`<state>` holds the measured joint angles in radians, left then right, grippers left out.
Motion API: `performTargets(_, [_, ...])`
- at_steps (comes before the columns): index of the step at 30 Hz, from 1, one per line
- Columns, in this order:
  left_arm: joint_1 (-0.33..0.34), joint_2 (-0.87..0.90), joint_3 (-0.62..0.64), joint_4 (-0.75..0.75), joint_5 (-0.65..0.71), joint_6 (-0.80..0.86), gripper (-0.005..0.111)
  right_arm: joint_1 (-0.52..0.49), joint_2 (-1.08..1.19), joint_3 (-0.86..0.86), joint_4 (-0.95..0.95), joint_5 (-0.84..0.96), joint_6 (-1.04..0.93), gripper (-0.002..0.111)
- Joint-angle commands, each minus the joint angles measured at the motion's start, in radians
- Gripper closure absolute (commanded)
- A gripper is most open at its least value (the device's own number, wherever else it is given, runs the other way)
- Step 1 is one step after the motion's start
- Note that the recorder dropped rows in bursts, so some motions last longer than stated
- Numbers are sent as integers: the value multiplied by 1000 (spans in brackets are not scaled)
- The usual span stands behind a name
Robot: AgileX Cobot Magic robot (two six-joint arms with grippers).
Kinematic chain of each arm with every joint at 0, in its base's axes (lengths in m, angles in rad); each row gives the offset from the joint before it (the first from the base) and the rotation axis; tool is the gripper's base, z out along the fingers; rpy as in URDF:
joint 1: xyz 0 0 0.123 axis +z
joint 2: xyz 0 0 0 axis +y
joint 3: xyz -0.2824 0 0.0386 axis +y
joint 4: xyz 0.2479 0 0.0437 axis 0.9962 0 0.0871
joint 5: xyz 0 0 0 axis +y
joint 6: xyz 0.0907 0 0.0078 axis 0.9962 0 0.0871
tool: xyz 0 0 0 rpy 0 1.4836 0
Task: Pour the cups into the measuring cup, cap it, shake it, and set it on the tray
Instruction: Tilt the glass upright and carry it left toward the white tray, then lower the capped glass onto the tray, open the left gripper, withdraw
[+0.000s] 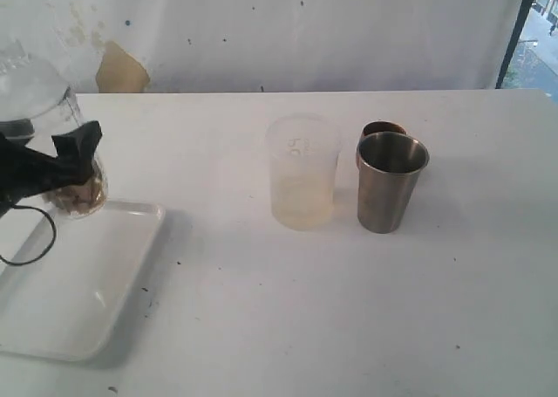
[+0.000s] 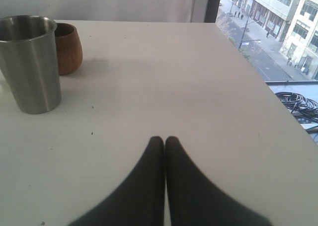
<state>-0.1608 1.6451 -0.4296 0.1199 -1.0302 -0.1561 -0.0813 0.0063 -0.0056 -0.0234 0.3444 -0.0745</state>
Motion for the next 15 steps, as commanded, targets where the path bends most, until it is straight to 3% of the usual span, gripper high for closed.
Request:
performTargets(1, [-2, 87, 35, 15, -92, 51, 107, -8, -6, 6, -2, -4, 0, 108])
performTargets(5, [-2, 202, 48, 20, -191, 139, 107, -8, -6, 6, -2, -4, 0, 108])
performTargets(11, [-2, 267, 37, 46, -191, 133, 106, -8, -6, 6, -2, -4, 0, 108])
performTargets(13, [-2, 267, 37, 46, -191, 133, 97, -8, -6, 6, -2, -4, 0, 108])
performTargets(15, [-2, 267, 37, 46, -191, 139, 81, -8, -6, 6, -2, -4, 0, 108])
